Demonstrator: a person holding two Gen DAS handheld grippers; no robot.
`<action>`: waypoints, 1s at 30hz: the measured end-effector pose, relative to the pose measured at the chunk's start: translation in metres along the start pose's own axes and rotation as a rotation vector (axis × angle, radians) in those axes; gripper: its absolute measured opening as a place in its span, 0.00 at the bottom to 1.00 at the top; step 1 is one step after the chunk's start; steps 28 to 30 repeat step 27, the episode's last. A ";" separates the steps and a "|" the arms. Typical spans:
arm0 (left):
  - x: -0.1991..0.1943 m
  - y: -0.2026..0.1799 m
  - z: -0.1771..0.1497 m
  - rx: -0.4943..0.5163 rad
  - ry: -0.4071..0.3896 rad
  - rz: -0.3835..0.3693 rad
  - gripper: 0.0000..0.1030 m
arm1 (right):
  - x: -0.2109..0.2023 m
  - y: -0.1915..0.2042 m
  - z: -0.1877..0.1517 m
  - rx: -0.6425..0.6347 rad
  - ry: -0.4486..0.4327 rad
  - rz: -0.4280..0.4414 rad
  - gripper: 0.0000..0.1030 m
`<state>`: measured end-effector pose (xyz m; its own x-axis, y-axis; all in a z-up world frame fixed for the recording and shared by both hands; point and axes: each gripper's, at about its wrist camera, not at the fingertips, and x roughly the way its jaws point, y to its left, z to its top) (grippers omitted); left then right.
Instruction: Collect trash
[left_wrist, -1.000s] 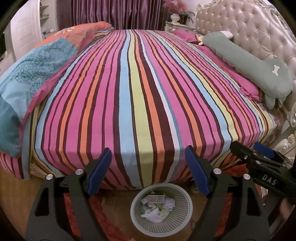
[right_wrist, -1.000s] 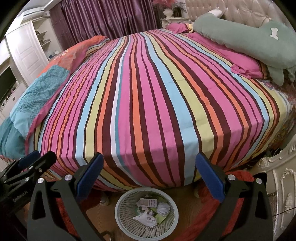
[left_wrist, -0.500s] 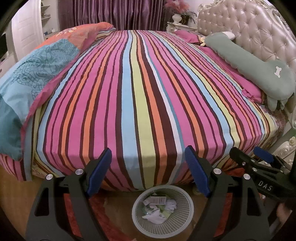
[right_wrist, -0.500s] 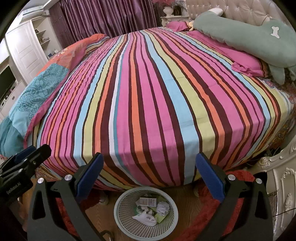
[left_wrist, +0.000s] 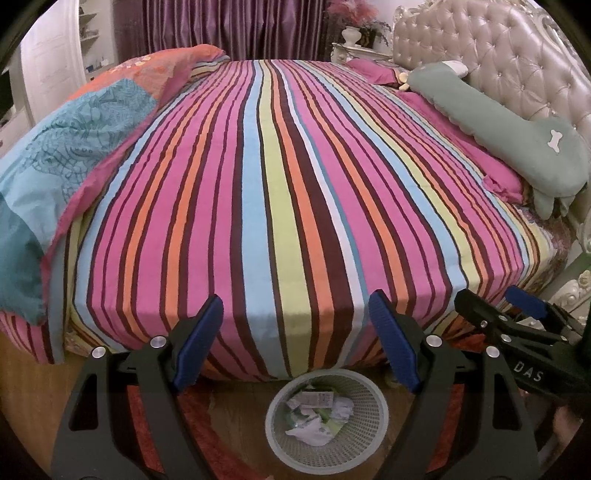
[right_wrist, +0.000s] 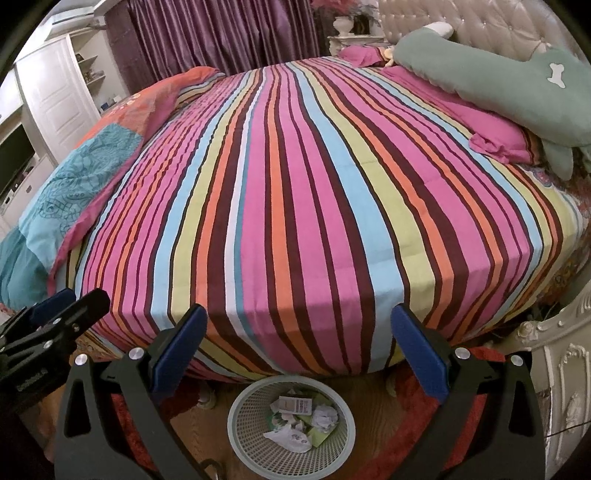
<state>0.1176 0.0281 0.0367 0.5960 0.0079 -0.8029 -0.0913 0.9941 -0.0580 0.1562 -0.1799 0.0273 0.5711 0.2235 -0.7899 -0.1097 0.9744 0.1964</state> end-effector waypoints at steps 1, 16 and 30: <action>0.001 -0.001 0.001 0.003 0.001 0.004 0.77 | 0.000 0.000 0.000 0.000 -0.001 0.000 0.92; -0.002 -0.003 0.008 0.015 -0.054 0.084 0.77 | 0.003 0.000 -0.001 0.013 0.011 0.005 0.92; -0.007 -0.005 0.009 0.017 -0.044 0.052 0.77 | 0.001 -0.001 0.002 0.017 0.003 0.004 0.92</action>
